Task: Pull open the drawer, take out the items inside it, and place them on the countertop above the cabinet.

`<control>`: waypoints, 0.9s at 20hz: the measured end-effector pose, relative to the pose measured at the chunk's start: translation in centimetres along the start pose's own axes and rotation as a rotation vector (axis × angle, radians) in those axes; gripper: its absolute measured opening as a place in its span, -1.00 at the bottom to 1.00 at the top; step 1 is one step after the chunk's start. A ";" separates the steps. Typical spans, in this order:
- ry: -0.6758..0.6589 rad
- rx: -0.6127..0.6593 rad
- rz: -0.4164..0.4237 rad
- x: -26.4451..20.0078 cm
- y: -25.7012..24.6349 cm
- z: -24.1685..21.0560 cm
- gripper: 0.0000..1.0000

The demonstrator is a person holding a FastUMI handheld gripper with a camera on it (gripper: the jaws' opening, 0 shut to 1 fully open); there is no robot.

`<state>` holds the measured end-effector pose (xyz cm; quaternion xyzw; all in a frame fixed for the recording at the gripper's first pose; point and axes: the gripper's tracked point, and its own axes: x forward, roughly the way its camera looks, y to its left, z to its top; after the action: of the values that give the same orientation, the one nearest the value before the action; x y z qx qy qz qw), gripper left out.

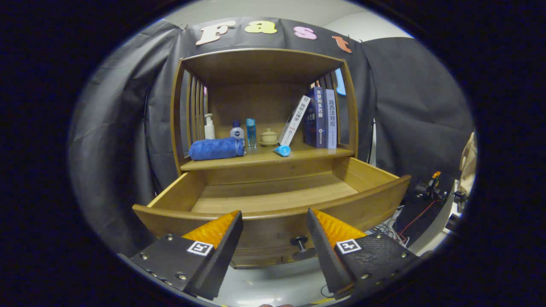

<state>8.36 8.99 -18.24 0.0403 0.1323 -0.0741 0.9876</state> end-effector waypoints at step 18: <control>0.020 0.069 0.154 1.5 -0.2 -3.3 0.90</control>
<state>8.91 8.95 -21.87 0.0853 0.1361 -0.0021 0.9870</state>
